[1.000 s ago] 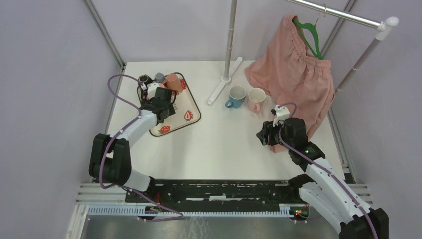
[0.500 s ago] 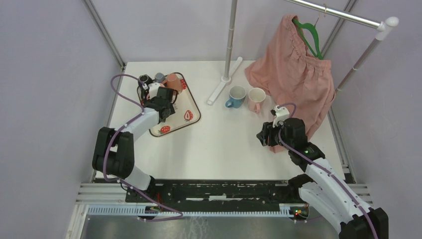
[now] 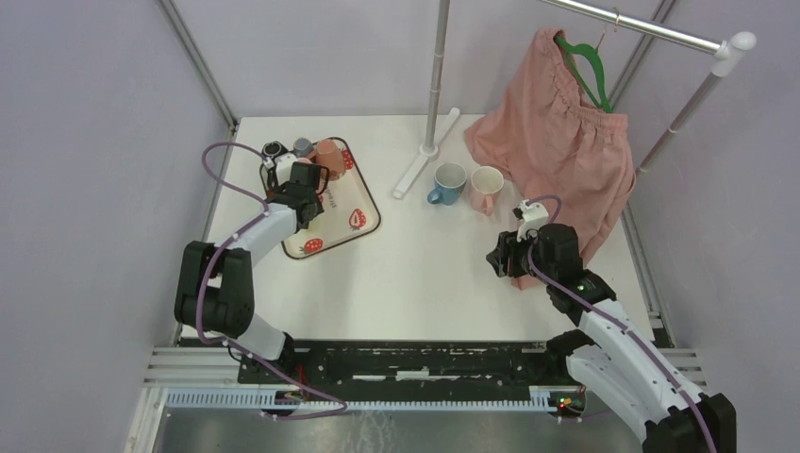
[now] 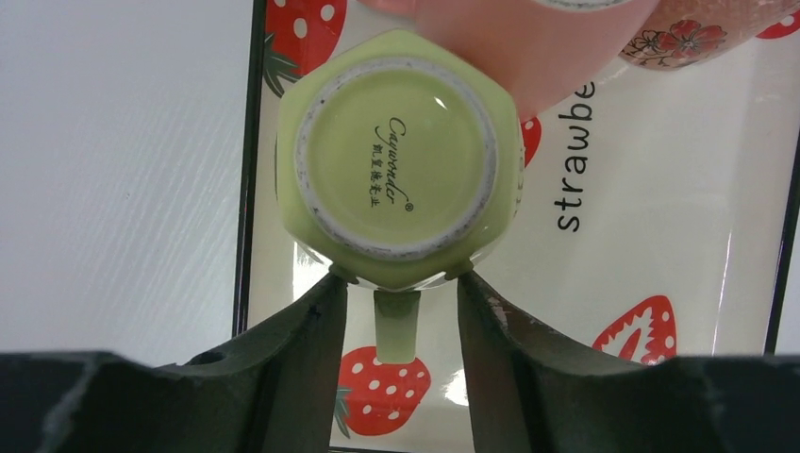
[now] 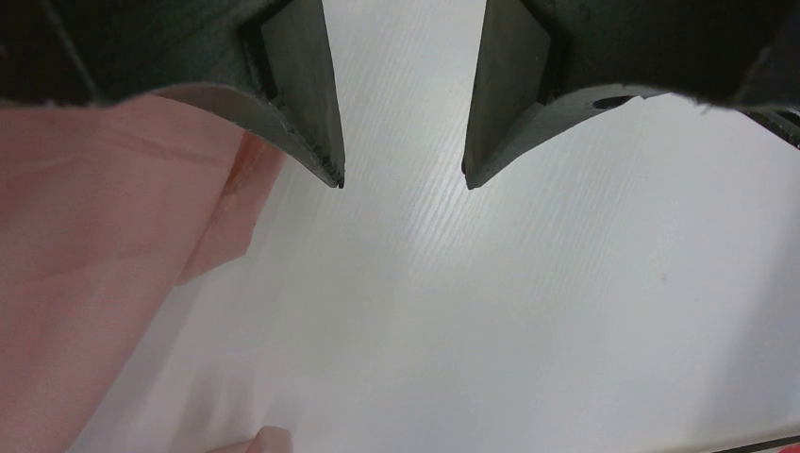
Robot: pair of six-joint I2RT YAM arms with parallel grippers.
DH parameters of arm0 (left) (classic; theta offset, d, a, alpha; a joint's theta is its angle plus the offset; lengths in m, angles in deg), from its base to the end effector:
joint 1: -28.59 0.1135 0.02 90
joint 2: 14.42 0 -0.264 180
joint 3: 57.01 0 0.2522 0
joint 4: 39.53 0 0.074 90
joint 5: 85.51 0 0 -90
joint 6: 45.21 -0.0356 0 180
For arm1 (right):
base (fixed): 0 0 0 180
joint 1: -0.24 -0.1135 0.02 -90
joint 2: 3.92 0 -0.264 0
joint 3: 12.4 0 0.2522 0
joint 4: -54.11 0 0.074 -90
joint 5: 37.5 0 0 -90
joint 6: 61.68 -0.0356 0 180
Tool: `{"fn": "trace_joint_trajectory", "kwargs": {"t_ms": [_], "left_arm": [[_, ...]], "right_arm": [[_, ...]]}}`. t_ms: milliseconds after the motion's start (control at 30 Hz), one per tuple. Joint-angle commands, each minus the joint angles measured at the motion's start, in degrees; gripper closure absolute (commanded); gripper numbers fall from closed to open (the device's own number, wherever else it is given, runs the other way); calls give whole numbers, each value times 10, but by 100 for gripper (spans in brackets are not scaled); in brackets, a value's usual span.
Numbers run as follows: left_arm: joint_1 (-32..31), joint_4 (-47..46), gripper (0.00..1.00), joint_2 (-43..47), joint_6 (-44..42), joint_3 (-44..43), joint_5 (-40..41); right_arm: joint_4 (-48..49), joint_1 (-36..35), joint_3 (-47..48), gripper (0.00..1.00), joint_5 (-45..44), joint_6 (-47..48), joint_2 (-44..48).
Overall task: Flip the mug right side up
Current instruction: Turn over the cup on the tray.
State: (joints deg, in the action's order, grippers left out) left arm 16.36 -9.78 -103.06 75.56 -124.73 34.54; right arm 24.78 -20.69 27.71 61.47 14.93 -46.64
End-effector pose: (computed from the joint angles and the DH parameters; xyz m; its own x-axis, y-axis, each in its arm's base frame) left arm 0.3124 -0.0495 0.2063 -0.5847 -0.3264 -0.7427 -0.4957 0.8685 0.0086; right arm 0.1574 0.0661 0.2234 -0.5910 0.0189 -0.8064 -0.3491 0.8953 0.2768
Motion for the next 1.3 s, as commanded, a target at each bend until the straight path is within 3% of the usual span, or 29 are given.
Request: {"fn": "trace_joint_trajectory", "kwargs": {"t_ms": [0, 200, 667, 933, 1267], "left_arm": [[9, -37, 50, -14, 0, -13, -14], [14, -45, 58, -21, -11, -12, -25], [23, -67, 98, -1, -50, 3, -66], [24, -68, 98, 37, -90, 15, -155], [24, -73, 98, 175, -87, 60, -244]], "right_arm": [[10, 1, -4, 44, 3, 5, -2], [10, 2, -4, 44, 3, 1, -1], [10, 2, -6, 44, 2, -3, 0], [14, 1, -7, 43, 2, -11, 14], [47, 1, -29, 42, -25, -66, 63]]}}
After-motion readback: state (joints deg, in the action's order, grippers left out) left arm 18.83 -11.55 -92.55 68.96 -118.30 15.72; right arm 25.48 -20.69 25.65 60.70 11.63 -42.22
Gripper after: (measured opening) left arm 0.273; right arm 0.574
